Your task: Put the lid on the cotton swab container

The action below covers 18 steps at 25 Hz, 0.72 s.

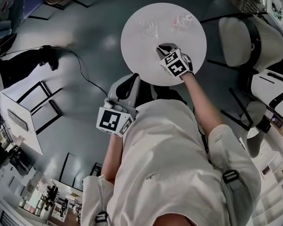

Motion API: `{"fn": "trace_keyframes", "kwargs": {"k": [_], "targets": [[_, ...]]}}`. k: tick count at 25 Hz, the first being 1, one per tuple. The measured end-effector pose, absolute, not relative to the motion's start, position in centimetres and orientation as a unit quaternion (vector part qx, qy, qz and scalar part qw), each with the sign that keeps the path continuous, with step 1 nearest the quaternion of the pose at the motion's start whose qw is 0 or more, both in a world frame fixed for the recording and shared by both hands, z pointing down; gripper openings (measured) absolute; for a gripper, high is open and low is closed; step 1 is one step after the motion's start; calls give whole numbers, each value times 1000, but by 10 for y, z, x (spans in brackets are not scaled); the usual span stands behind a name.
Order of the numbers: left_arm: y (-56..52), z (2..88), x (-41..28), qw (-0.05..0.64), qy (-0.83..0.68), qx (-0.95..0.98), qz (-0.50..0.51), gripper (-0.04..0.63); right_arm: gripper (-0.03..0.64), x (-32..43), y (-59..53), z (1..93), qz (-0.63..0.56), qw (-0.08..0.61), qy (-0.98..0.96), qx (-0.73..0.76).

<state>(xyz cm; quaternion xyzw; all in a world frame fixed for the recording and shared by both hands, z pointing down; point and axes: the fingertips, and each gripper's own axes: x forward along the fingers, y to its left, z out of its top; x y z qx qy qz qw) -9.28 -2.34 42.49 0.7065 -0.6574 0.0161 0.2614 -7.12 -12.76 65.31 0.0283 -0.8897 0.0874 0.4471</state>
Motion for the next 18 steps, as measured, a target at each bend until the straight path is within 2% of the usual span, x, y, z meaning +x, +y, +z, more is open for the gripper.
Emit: {"fn": "trace_keyframes", "kwargs": {"k": [18], "targets": [[-9, 407, -28, 233, -685, 690, 3, 11, 26, 11, -115, 580, 74, 399, -914, 25]]}}
